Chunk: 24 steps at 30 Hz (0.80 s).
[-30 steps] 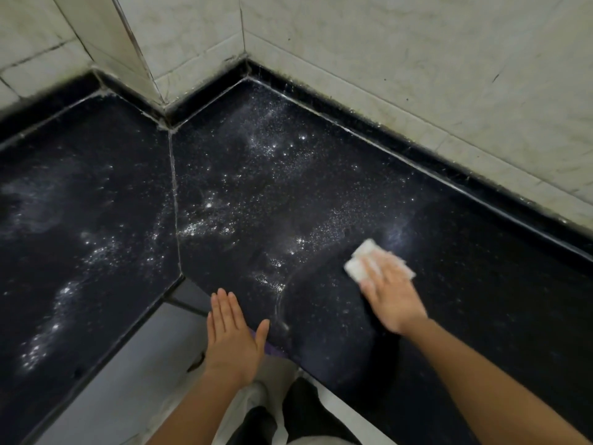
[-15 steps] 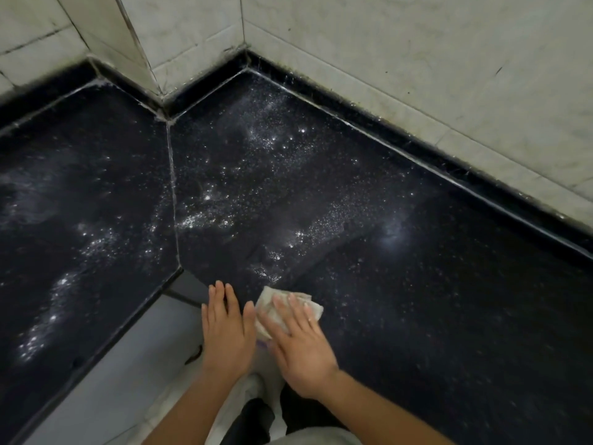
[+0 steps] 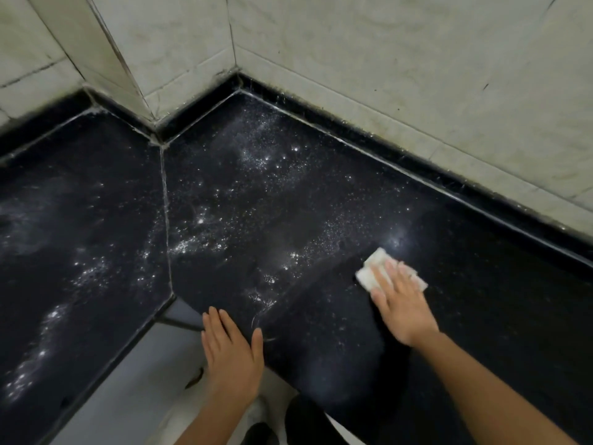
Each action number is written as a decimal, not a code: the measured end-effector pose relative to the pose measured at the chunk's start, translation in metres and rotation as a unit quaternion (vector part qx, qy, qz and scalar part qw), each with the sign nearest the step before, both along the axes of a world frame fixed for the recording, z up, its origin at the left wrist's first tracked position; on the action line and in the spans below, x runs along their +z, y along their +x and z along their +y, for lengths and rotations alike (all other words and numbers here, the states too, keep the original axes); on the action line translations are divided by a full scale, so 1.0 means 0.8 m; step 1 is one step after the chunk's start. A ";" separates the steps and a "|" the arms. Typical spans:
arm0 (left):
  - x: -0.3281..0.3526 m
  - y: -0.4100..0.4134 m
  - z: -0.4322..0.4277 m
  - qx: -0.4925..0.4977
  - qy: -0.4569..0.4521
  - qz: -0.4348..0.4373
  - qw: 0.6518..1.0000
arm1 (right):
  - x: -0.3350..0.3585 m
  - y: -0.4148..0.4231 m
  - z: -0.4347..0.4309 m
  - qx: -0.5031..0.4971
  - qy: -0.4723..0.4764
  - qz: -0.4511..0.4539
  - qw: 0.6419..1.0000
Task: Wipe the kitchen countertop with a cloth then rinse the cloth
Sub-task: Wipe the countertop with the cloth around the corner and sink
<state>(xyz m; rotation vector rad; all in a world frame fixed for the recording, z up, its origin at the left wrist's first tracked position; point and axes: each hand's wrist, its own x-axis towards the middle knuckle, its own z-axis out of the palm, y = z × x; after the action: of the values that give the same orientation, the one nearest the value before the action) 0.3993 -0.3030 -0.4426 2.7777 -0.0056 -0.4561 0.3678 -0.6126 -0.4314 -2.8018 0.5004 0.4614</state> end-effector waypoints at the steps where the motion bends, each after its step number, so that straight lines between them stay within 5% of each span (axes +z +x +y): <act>1: 0.001 0.002 -0.004 0.006 0.003 0.001 1.000 | 0.002 0.019 -0.014 -0.056 -0.006 0.013 0.998; 6: 0.011 0.022 -0.030 0.011 -0.017 -0.028 0.999 | 0.000 0.091 0.015 -0.213 0.034 0.023 0.976; 11: 0.016 0.078 -0.067 -0.037 -0.028 -0.052 0.998 | -0.020 0.058 0.103 0.056 0.036 -0.051 0.996; 16: 0.021 0.137 -0.106 -0.086 -0.001 -0.046 0.995 | -0.017 0.028 0.050 0.291 0.060 -0.098 0.950; 18: 0.023 0.157 -0.122 -0.112 0.009 -0.046 0.993 | -0.016 0.035 0.006 0.248 0.052 -0.079 0.964; 24: 0.010 0.196 -0.154 -0.181 0.046 -0.030 0.982 | -0.012 0.072 -0.140 -0.094 -0.033 -0.018 0.995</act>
<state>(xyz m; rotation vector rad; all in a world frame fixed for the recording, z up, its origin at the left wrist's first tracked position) 0.5561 -0.4266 -0.4348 2.8855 -0.5224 -0.4682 0.4253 -0.7247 -0.4407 -2.7843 0.7773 0.3598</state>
